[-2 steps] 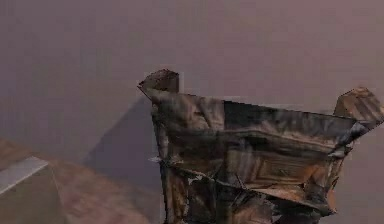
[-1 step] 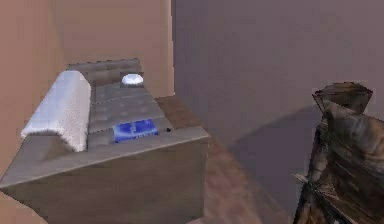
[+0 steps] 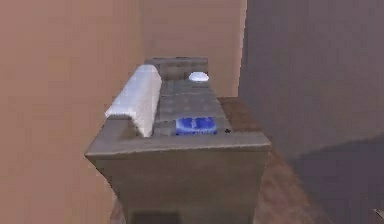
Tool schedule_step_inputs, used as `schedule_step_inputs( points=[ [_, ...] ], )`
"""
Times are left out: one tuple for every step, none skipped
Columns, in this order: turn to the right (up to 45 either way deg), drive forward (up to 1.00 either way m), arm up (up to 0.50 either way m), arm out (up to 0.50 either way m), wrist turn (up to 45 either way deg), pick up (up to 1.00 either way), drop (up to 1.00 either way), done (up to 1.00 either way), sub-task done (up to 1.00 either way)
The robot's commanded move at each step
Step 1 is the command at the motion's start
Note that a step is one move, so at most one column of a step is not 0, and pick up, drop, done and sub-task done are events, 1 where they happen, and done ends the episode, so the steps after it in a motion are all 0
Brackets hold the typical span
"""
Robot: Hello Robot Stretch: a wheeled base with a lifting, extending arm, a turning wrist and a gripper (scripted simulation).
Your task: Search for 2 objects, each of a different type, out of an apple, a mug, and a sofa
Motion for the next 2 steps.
schedule_step_inputs(
  points=[
    [0.0, 0.25, 0.00, 0.00, 0.0, 0.00, 0.00, 0.00, 0.00],
    [0.0, 0.00, 0.00, 0.00, 0.0, 0.00, 0.00, 0.00, 1.00]
  ],
)
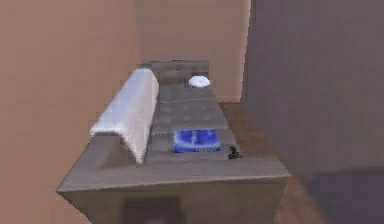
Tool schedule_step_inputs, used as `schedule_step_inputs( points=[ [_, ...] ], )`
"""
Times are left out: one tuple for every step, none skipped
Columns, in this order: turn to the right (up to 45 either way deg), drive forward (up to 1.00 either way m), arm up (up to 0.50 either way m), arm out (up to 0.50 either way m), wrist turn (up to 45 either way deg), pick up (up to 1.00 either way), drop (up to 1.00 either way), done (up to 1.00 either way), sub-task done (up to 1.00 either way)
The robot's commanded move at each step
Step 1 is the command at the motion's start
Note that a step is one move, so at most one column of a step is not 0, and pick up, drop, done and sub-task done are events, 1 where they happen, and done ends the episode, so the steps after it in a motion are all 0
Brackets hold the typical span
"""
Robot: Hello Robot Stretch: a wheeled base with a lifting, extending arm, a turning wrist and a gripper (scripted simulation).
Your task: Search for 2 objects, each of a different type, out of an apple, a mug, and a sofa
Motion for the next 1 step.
schedule_step_inputs(
  points=[
    [45.0, 0.00, 0.00, 0.00, 0.0, 0.00, 0.00, 0.00, 0.00]
  ],
)
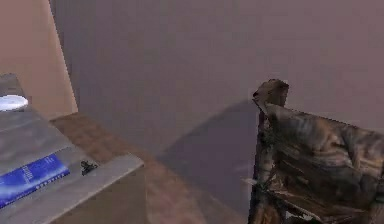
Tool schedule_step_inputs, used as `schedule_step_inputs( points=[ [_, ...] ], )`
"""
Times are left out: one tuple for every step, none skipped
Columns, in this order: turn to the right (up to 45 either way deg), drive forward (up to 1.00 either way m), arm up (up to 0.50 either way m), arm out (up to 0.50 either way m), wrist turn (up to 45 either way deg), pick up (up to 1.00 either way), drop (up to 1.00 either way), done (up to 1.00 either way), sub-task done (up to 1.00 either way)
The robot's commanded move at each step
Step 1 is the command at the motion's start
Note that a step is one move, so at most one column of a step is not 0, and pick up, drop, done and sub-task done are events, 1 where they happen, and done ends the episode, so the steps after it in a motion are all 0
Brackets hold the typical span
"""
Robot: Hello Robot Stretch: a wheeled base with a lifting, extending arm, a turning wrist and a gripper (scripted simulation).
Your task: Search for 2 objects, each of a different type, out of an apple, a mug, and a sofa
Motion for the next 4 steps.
schedule_step_inputs(
  points=[
    [45.0, 0.00, 0.00, 0.00, 0.0, 0.00, 0.00, 0.00, 0.00],
    [45.0, 0.00, 0.00, 0.00, 0.0, 0.00, 0.00, 0.00, 0.00],
    [39.0, 0.00, 0.00, 0.00, 0.0, 0.00, 0.00, 0.00, 0.00],
    [0.0, 0.15, 0.00, 0.00, 0.0, 0.00, 0.00, 0.00, 0.00]
  ],
)
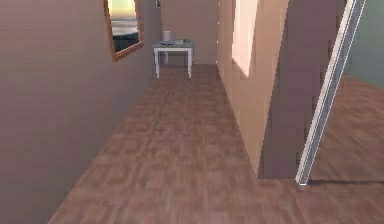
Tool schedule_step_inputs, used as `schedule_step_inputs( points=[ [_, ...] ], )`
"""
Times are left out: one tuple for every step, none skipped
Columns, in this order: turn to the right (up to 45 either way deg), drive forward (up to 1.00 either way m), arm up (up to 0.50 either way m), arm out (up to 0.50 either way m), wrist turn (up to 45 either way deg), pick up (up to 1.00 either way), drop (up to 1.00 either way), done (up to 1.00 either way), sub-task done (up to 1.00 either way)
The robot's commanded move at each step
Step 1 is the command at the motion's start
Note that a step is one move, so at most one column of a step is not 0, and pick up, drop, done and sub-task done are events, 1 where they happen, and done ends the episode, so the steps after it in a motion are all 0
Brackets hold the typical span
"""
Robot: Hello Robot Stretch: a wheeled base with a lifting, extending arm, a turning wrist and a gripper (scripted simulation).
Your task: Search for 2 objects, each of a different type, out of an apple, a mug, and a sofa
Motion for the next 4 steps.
schedule_step_inputs(
  points=[
    [45.0, 0.00, 0.00, 0.00, 0.0, 0.00, 0.00, 0.00, 0.00],
    [9.0, 0.00, 0.00, 0.00, 0.0, 0.00, 0.00, 0.00, 0.00],
    [0.0, 1.00, 0.00, 0.00, 0.0, 0.00, 0.00, 0.00, 0.00],
    [6.0, 0.00, 0.00, 0.00, 0.0, 0.00, 0.00, 0.00, 0.00]
  ],
)
